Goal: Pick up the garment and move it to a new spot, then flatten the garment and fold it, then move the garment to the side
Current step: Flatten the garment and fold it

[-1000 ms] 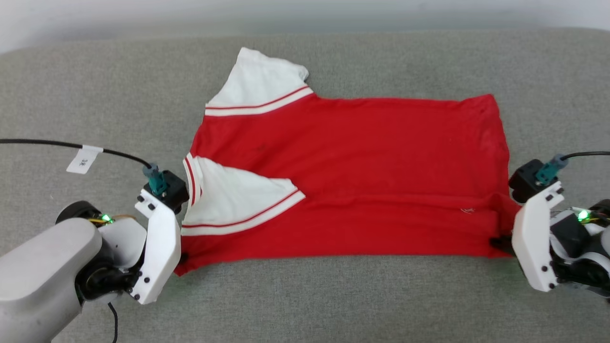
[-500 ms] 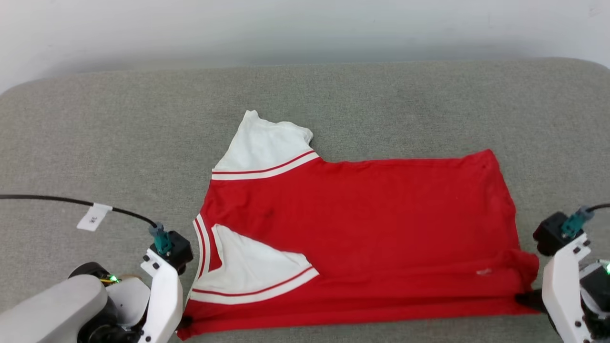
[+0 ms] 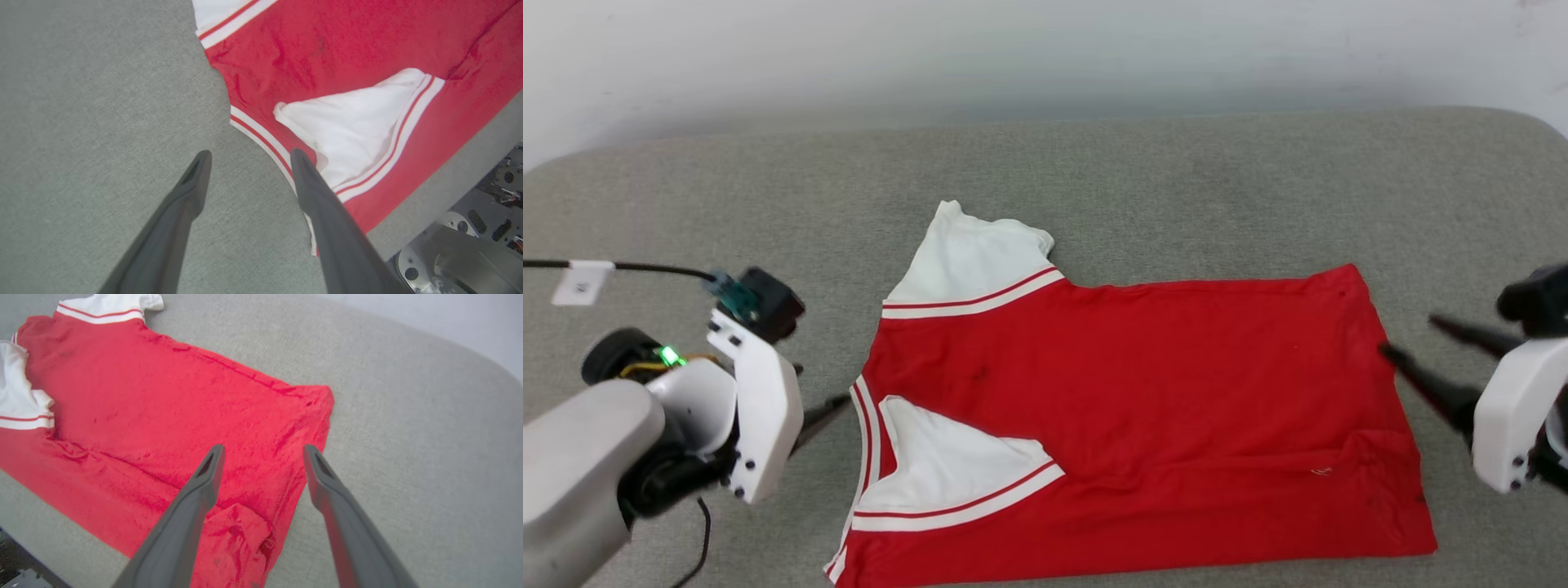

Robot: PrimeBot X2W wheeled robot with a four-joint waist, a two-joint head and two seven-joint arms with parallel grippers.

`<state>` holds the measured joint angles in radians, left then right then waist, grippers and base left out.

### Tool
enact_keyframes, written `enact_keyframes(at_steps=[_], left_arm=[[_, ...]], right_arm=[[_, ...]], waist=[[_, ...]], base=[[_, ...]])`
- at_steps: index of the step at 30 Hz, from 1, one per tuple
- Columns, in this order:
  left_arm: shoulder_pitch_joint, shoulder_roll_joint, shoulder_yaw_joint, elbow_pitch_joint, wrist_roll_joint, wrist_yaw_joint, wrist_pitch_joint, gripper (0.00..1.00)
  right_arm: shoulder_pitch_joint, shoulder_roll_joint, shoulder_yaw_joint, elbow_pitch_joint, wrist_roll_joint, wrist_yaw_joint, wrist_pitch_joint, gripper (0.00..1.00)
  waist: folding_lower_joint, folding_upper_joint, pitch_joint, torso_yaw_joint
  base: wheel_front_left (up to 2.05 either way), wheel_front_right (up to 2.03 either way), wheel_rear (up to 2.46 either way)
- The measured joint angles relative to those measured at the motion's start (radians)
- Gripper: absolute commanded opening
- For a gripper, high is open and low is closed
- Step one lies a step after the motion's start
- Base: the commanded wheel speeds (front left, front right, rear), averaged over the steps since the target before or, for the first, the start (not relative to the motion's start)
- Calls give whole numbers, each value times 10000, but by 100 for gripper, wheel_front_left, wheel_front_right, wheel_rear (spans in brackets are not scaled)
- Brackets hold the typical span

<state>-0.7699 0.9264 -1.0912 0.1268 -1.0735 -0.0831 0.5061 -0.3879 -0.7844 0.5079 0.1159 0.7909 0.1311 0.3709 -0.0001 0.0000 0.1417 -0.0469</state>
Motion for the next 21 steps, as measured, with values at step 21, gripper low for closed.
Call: enact_keyframes(at_steps=[21], left_arm=[[-3746, -1110, 1275, 2543, 1191, 430, -389, 100]], right_arm=[[2152, 5256, -4847, -3352, -5427, 0, -5129, 100]], waist=[[1, 0, 1716, -1287]], base=[[0, 0, 0]])
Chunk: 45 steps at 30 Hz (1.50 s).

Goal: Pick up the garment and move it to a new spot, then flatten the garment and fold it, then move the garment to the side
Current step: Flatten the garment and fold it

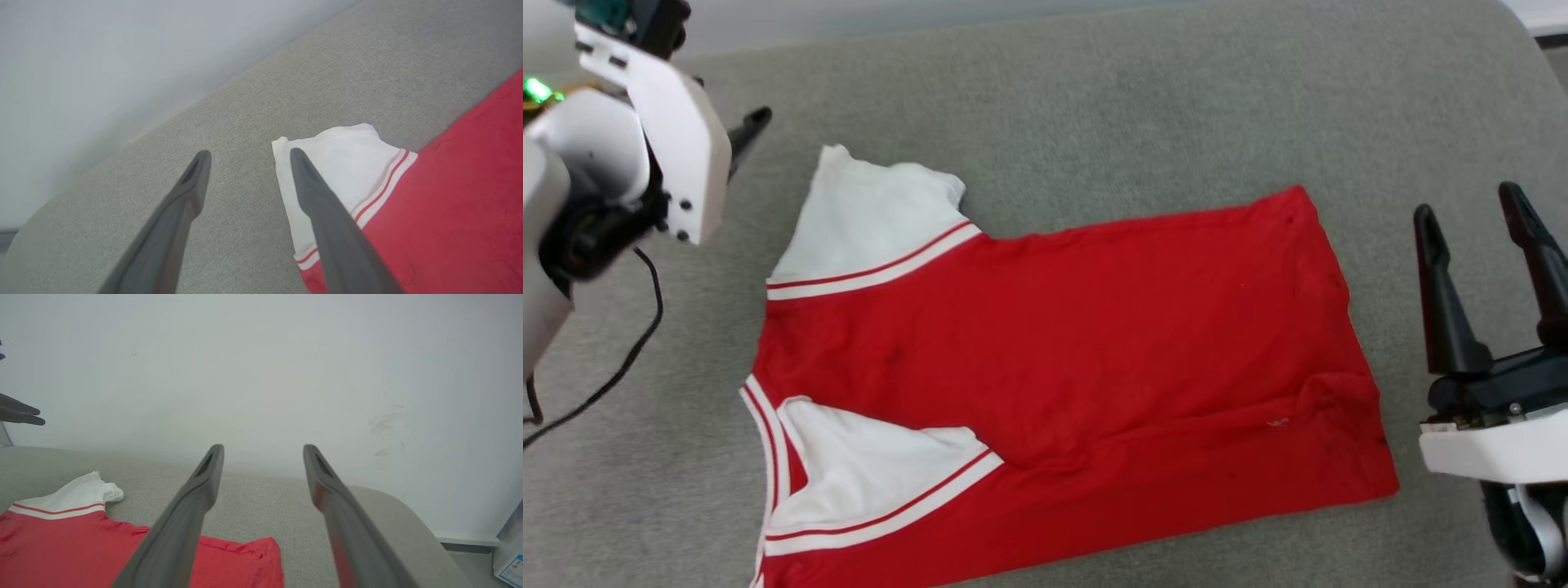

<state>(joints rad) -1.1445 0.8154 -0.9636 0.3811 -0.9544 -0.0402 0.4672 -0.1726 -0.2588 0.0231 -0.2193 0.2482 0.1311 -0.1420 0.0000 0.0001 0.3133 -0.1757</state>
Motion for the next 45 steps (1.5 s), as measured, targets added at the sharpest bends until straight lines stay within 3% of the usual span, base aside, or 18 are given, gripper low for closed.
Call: enact_keyframes(at_steps=[13, 23, 24, 25, 31, 36, 41, 45], left_arm=[[-2368, -539, -677, 1014, -508, -493, 4464, 100], [-2764, -587, -1434, 1168, -35, -621, 5685, 100], [-2758, -556, -1442, 1145, -36, -656, 5668, 22], [-2745, -546, -1471, 1126, -54, -663, 5645, 0], [-2527, -606, -1586, 1047, -182, -761, 5191, 0], [-2344, -790, -1509, 679, -477, -830, 4475, 0], [-2226, -775, -1661, 151, -454, -876, 4015, 0], [-2095, -880, -1768, -301, -539, -880, 3676, 0]], right_arm=[[-443, 495, 637, 94, -380, 0, -174, 100], [-1260, 414, 1154, 1091, -247, 0, -431, 100], [-1307, 397, 1170, 1174, -201, 0, -439, 100], [-1359, 382, 1170, 1239, -186, 0, -460, 100], [-1726, 29, 970, 1333, -146, 0, -489, 100], [-2495, -972, 932, 915, -186, 2, 272, 100], [-3516, -2268, 1216, 777, 268, 2, 2061, 100], [-4343, -3300, 1818, 1231, 1476, 6, 4358, 100]], waist=[[1, 0, 1890, -785], [0, 0, 2642, -1241], [1, 0, 2652, -1247], [0, 0, 2645, -1239], [1, 0, 2319, -1043], [1, 0, 1774, -772], [0, 0, 1317, -321], [0, 0, 1103, 83]], base=[[0, 0, 0], [0, 0, 0], [0, 0, 0], [0, 0, 0], [0, 0, 0], [0, 0, 0], [0, 0, 0], [0, 0, 0]])
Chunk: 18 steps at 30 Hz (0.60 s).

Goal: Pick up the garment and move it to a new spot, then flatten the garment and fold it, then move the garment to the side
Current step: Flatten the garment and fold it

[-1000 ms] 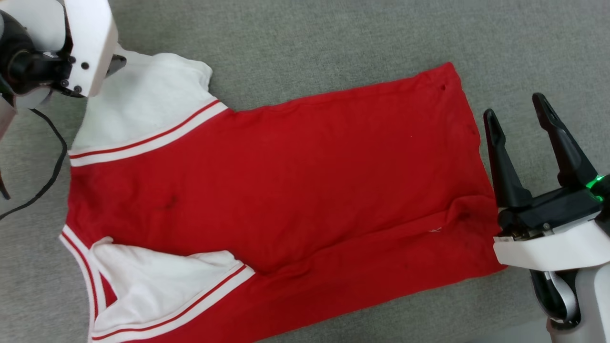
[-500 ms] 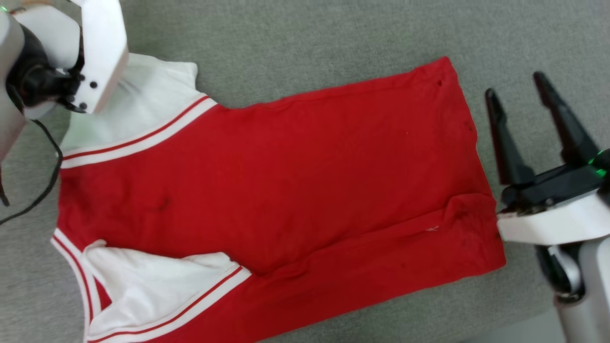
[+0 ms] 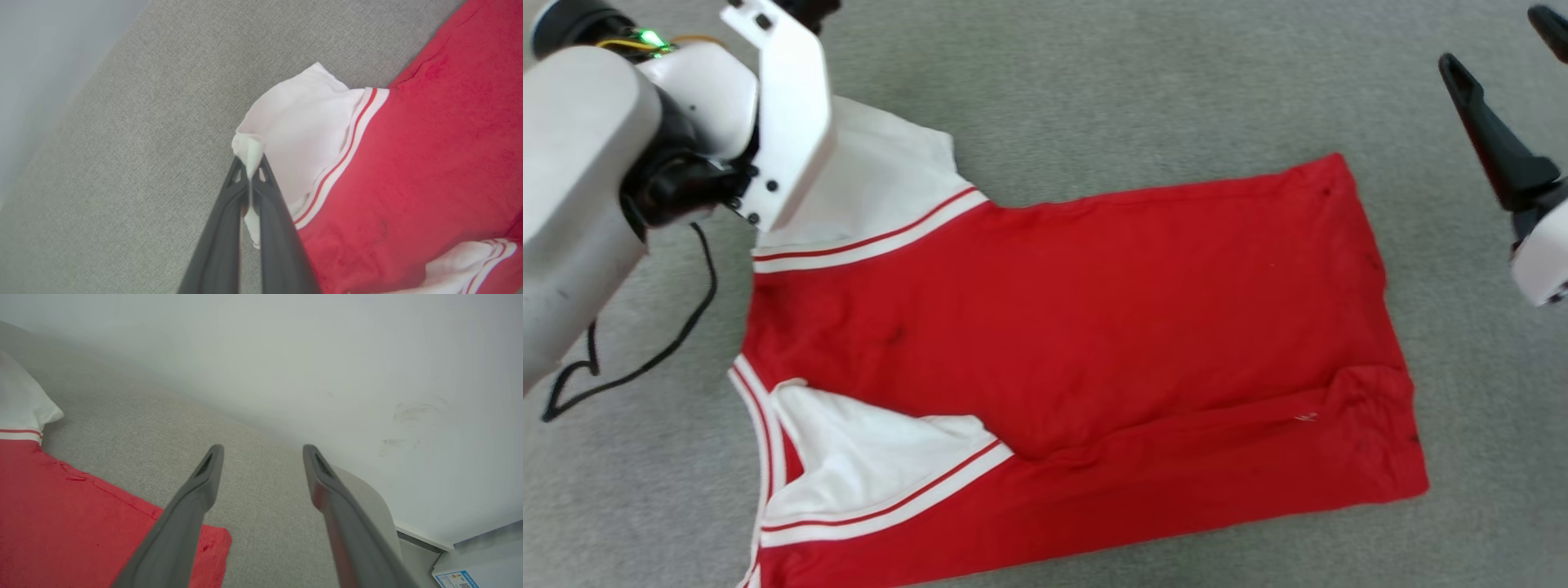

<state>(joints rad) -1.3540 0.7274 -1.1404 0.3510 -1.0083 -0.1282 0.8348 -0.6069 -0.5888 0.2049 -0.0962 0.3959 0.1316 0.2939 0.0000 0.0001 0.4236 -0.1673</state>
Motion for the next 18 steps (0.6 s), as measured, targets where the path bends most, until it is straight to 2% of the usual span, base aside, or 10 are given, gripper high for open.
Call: enact_keyframes(at_steps=[6, 9, 13, 18], left_arm=[[-11, -42, -291, -709, 25, -2, -439, 0], [-80, -150, -366, -961, 2, -8, -648, 0], [-332, -205, -477, -1151, 21, -8, -878, 0], [-624, -284, -548, -1260, 19, -8, -1183, 0]], right_arm=[[-1166, -1691, 1402, 857, 2086, -2, 3975, 100], [-1627, -2111, 1848, 1430, 3018, -4, 5655, 100], [-2187, -2182, 2090, 2176, 3647, -6, 7085, 100], [-2621, -1712, 2180, 3049, 3567, -6, 7471, 100]], waist=[[0, -1, -22, 529], [0, 0, 99, 766], [0, 0, 349, 1076], [0, 0, 729, 1421]], base=[[0, 0, 0], [0, 0, 0], [0, 0, 0], [0, 0, 0]])
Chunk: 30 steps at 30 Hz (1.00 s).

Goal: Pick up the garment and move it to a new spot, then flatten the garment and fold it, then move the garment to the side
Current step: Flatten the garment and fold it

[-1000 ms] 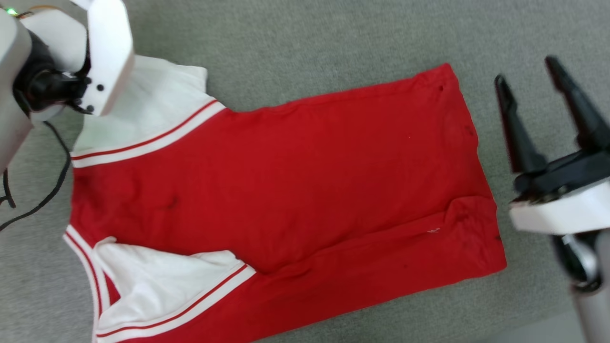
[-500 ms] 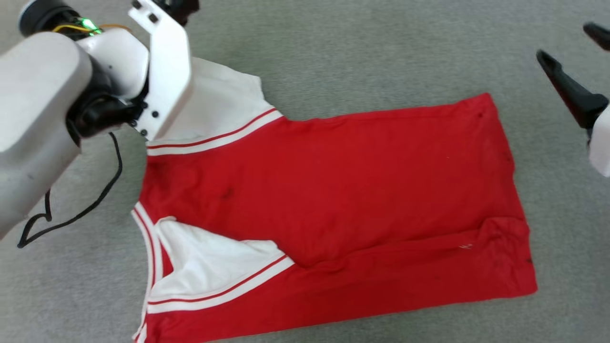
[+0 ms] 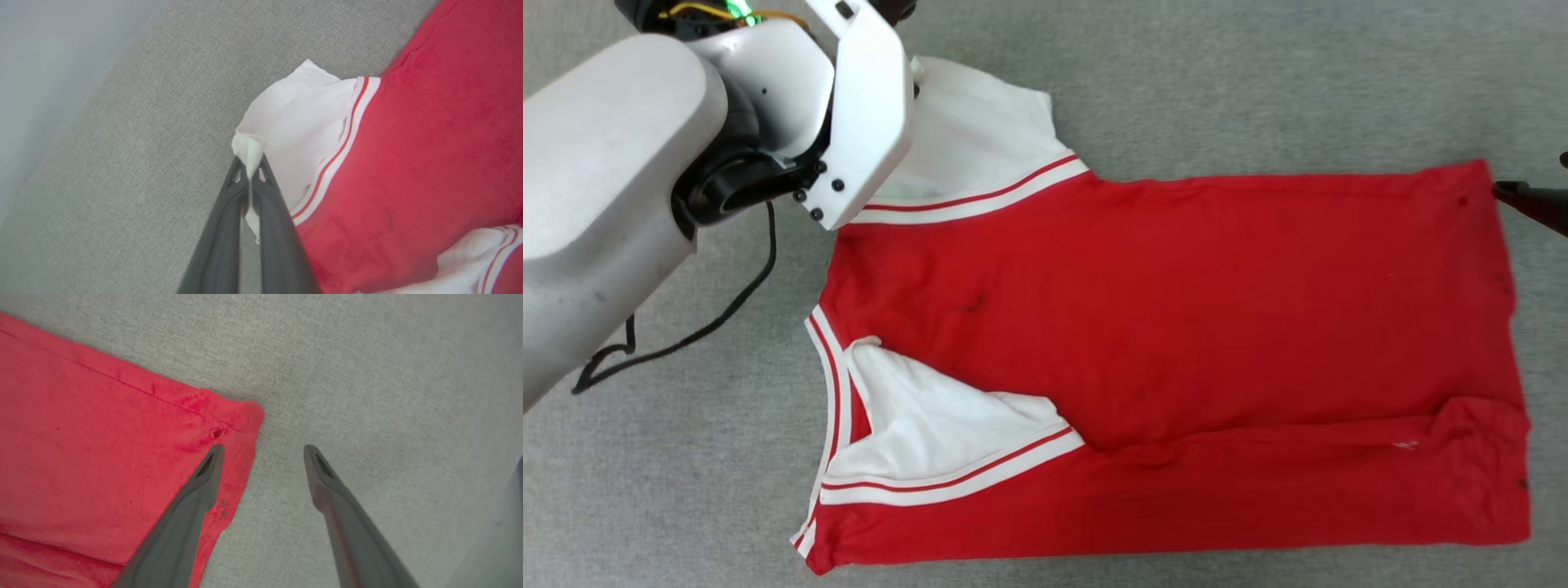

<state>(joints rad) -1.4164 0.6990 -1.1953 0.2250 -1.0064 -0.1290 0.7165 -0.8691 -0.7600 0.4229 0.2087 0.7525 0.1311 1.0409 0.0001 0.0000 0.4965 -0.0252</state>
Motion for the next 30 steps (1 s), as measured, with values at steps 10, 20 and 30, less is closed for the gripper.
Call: enact_keyframes(at_steps=[10, 20, 30], left_arm=[[-311, 0, -295, -86, 10, 0, -491, 0], [-25, 265, -504, 228, -226, 0, -1237, 0], [1060, 1229, -587, -761, -443, 29, -1898, 0]], right_arm=[[-51, 706, 533, 1124, -230, -4, -621, 100], [-27, 715, 1365, 1287, 98, -4, -2472, 0], [955, -345, 2029, 199, 765, 0, -4274, 0]], waist=[[-2, 0, 762, 378], [-1, 0, 105, 112], [-1, 0, -1384, -3]], base=[[0, 0, 0], [0, 0, 0], [0, 0, 0]])
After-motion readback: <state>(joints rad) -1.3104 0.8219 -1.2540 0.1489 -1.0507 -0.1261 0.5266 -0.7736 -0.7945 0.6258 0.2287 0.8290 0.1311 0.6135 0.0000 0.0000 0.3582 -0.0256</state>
